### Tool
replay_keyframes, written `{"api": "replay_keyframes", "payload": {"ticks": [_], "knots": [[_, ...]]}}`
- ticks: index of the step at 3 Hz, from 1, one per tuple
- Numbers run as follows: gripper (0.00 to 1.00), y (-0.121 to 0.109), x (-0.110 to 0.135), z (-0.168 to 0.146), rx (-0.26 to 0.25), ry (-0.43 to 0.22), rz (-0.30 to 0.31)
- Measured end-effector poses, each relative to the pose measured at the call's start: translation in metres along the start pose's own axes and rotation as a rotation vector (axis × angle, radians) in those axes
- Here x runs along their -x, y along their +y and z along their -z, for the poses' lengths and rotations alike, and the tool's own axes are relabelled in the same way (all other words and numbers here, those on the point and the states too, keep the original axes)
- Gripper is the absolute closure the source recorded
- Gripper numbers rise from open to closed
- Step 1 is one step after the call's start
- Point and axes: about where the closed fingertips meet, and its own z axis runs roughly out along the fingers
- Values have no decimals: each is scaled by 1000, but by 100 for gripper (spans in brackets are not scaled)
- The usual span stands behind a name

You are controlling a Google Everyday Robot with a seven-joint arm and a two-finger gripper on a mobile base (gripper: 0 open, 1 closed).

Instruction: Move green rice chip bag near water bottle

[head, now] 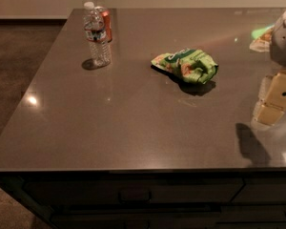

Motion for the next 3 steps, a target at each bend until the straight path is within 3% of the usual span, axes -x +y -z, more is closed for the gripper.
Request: {"api": "replay_keyframes", "payload": {"ticks": [1, 3], "knots": [[0, 0, 0, 0, 0, 0, 0], [0, -41, 21, -22, -19, -45, -20]]}}
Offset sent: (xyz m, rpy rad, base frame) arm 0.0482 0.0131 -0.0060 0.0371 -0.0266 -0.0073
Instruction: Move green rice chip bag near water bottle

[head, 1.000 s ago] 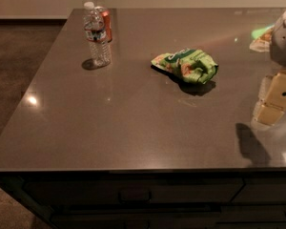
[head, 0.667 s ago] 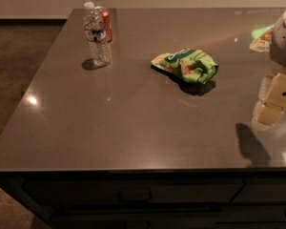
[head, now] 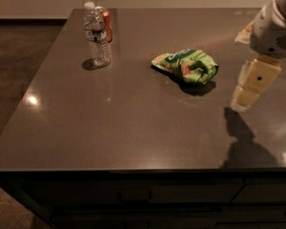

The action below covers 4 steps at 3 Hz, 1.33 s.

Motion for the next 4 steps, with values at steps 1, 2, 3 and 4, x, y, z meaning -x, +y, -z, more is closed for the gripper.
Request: {"api": "replay_keyframes", "payload": {"ticks": [1, 2, 3, 4], "knots": [[0, -30, 12, -20, -10, -15, -36], [0, -59, 23, -43, -6, -33, -95], [0, -80, 33, -68, 8, -50, -150], [0, -97, 36, -91, 21, -59, -201]]}}
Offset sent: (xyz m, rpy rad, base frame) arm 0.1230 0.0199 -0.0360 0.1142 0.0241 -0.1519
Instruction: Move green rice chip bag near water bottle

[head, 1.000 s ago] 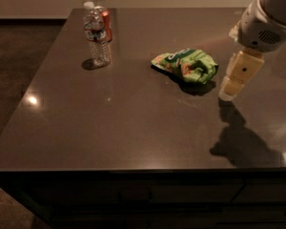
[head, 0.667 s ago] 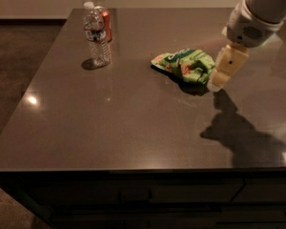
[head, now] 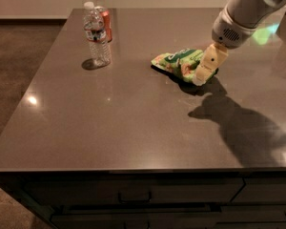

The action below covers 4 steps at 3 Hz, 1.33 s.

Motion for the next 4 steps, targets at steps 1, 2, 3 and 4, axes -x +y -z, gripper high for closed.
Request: {"api": "replay_keyframes", "payload": {"ticks": [1, 2, 3, 4], "knots": [[0, -21, 0, -19, -10, -7, -59], [0, -32, 1, -29, -14, -9, -84], [5, -38, 5, -37, -13, -6, -95], [17, -40, 8, -41, -7, 1, -104]]}}
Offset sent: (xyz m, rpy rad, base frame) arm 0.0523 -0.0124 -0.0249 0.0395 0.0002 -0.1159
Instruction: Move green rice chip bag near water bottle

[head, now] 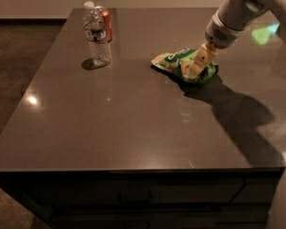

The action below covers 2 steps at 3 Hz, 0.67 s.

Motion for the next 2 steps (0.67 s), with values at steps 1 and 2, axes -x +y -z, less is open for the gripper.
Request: {"api": "replay_keyframes", "payload": {"ticks": [1, 2], "knots": [[39, 2, 2, 0, 7, 7, -1], [63, 6, 5, 3, 15, 9, 5]]}}
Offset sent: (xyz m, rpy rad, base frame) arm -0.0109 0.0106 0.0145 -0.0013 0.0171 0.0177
